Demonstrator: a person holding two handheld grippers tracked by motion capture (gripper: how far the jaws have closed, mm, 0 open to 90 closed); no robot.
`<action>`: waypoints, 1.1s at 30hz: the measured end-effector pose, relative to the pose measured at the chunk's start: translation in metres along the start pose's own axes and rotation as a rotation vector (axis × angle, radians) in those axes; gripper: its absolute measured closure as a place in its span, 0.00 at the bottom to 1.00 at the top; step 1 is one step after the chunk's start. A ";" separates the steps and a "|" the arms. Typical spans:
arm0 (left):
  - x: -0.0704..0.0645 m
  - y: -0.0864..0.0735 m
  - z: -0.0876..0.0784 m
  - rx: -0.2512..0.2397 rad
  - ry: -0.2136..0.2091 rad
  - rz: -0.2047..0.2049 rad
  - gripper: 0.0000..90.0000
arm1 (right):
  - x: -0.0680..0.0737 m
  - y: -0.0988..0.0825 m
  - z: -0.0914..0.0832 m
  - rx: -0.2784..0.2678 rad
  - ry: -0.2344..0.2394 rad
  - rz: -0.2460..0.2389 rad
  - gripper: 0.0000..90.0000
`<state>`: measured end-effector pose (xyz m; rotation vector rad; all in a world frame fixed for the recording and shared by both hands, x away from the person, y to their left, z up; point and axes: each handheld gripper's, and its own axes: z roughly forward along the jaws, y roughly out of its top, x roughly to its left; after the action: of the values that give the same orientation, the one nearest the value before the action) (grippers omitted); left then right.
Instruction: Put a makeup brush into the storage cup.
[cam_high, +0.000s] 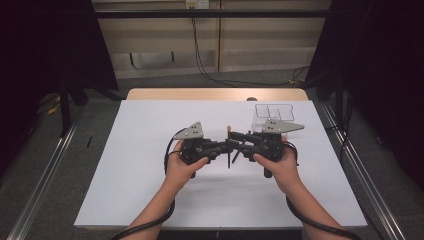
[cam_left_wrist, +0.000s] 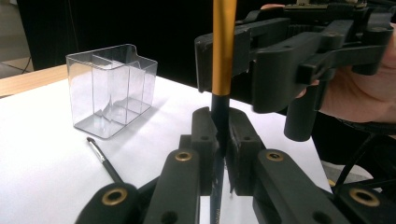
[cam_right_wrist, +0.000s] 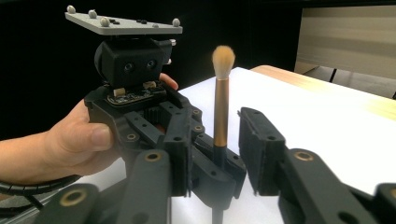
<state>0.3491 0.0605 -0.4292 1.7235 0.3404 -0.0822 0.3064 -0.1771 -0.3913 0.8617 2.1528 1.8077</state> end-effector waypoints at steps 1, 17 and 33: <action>0.000 0.000 0.000 -0.002 0.001 0.002 0.92 | 0.000 0.000 0.001 0.003 -0.004 0.001 0.77; -0.002 0.001 0.000 -0.003 0.000 0.011 0.92 | 0.001 0.001 0.002 -0.006 -0.012 -0.014 0.94; -0.001 0.002 -0.002 -0.020 -0.017 -0.004 0.78 | 0.001 0.003 0.001 -0.015 -0.010 -0.029 0.94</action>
<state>0.3482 0.0624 -0.4269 1.7016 0.3310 -0.0958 0.3071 -0.1755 -0.3887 0.8297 2.1325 1.7996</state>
